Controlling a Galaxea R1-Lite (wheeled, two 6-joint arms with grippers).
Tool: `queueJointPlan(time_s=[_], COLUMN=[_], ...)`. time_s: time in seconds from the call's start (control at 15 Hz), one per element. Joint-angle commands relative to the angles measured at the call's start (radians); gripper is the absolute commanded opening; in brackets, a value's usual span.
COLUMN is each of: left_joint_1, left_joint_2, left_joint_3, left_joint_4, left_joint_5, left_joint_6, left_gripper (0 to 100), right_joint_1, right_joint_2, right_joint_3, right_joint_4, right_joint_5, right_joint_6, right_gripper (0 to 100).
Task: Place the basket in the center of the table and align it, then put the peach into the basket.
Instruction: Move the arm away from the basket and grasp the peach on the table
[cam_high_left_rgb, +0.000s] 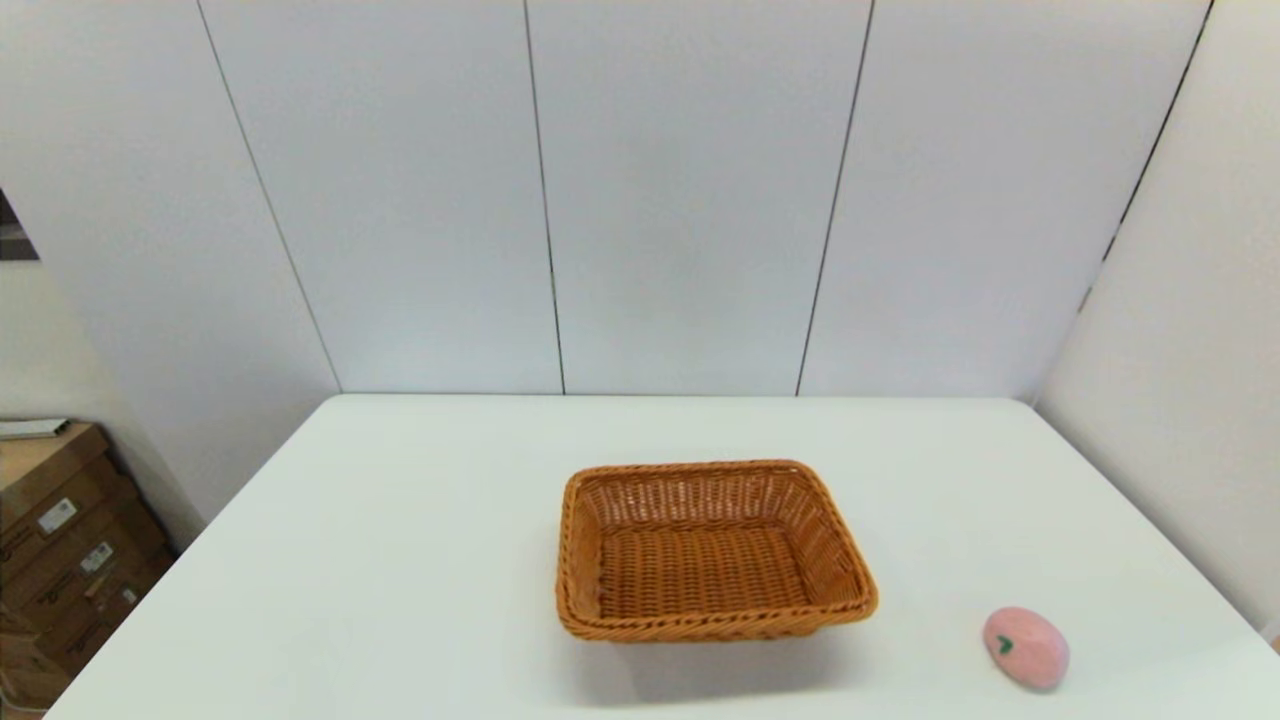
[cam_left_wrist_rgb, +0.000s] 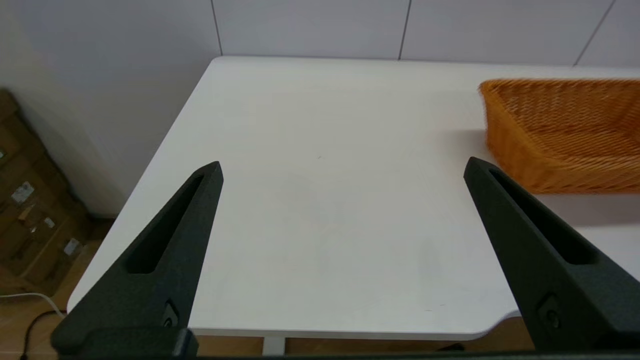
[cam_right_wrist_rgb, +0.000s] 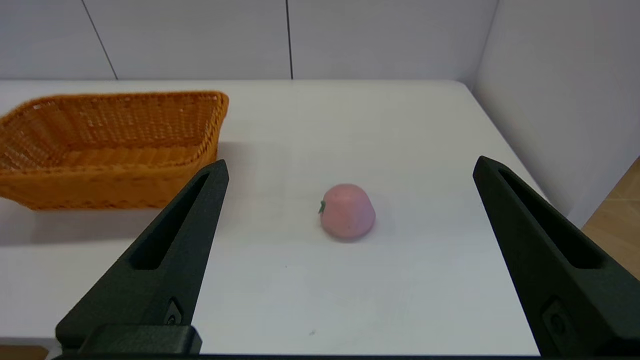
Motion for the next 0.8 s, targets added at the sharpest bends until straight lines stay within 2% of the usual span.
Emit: queueJointPlan(time_s=[0.07,0.2,0.33,0.4,0.53,0.67,0.8], left_joint_1=[0.000,0.000,0.000,0.000,0.000,0.000,0.000], left_joint_2=[-0.013,-0.013,-0.013,-0.013,-0.013,-0.013,-0.013], left_joint_3=[0.103,0.104,0.104,0.106,0.104,0.106,0.106], left_joint_4=[-0.165,-0.167,-0.168,-0.168,-0.170,-0.170,-0.170], left_joint_5=[0.006,0.006,0.007,0.007,0.007,0.010,0.015], left_joint_6=[0.027,0.027,0.024,0.024,0.022,0.021,0.013], left_gripper=[100,100,100,100,100,100,100], right_joint_1=[0.005,0.003,0.002,0.003,0.014,0.013,0.006], right_joint_2=[0.345,0.612,0.876,0.971,1.149,1.344,1.531], right_joint_3=[-0.209,-0.264,-0.279,-0.281,-0.275,-0.282,-0.279], right_joint_4=[0.093,0.092,0.089,0.087,0.087,0.080,0.001], right_joint_5=[-0.104,-0.145,-0.147,-0.145,-0.145,-0.148,-0.147], right_joint_6=[0.009,0.009,-0.008,-0.029,-0.122,-0.135,-0.129], right_gripper=[100,100,100,100,100,100,100])
